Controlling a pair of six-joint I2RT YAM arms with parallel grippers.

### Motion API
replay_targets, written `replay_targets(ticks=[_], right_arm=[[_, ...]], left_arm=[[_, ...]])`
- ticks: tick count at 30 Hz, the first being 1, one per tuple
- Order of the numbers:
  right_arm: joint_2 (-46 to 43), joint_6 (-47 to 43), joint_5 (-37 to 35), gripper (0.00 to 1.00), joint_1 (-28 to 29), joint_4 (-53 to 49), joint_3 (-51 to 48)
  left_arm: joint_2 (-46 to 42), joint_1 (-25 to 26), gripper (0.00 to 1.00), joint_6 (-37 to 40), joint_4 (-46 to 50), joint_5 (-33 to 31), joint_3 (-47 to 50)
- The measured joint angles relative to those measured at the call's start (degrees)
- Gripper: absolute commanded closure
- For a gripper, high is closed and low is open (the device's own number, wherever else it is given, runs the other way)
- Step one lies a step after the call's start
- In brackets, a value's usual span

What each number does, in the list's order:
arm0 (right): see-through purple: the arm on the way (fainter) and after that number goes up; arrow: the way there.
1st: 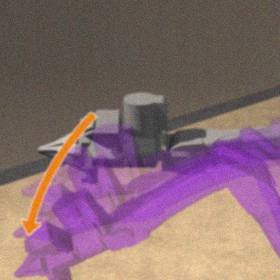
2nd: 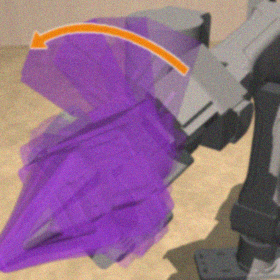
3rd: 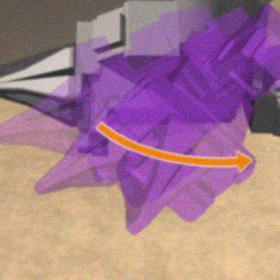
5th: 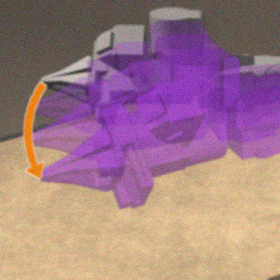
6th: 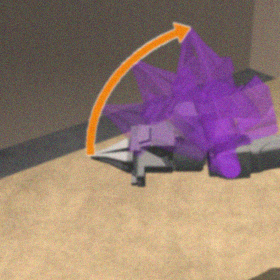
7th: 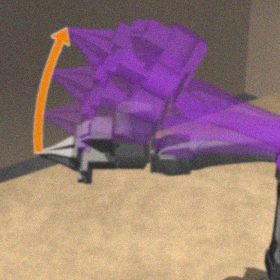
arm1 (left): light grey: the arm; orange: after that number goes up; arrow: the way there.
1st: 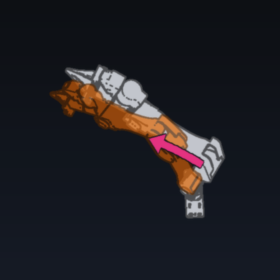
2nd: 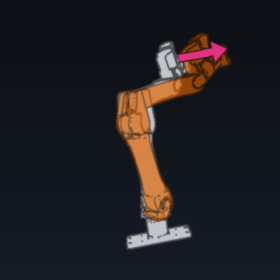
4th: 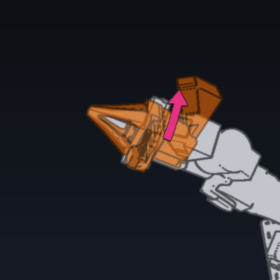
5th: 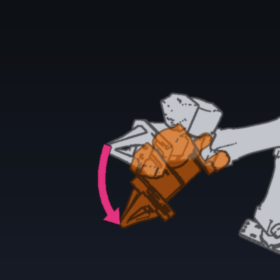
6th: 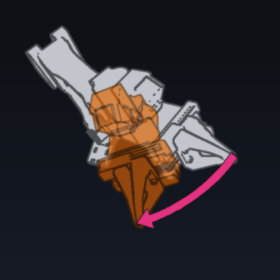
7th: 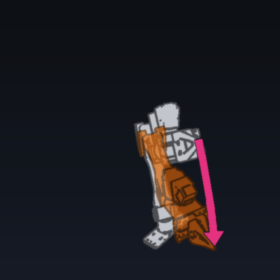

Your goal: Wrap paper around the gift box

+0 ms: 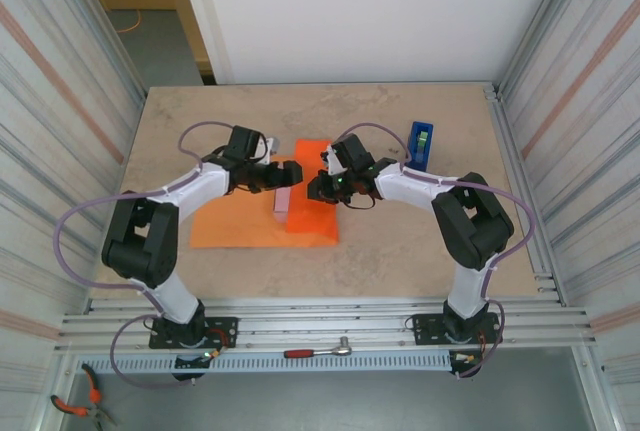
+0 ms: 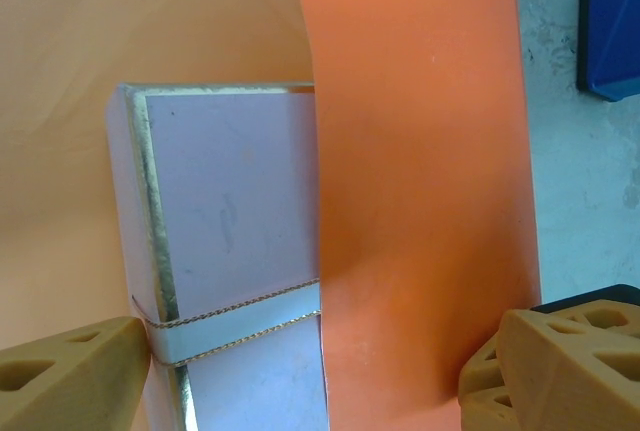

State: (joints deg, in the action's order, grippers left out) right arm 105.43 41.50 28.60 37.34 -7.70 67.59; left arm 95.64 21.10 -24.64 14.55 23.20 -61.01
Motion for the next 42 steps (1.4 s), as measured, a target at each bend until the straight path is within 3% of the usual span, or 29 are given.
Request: replay_targets(ticks=[6, 14, 28, 42], right_arm=[[0.2, 0.0, 0.2, 0.86, 0.2, 0.0, 0.0], [0.2, 0.0, 0.3, 0.86, 0.1, 0.0, 0.0], [-5.8, 0.1, -0.1, 0.85, -5.7, -2.1, -0.9], [-1.8, 0.1, 0.9, 0.85, -3.9, -3.0, -0.5]], left_arm=[[0.7, 1.2, 0.14, -0.1, -0.2, -1.9, 1.7], [1.9, 1.4, 0.32, -0.4, -0.7, -2.3, 2.7], [-2.1, 1.4, 0.33, -2.0, -1.5, -3.3, 6.9], [-4.6, 1.4, 0.34, -4.7, -2.8, -3.1, 10.1]])
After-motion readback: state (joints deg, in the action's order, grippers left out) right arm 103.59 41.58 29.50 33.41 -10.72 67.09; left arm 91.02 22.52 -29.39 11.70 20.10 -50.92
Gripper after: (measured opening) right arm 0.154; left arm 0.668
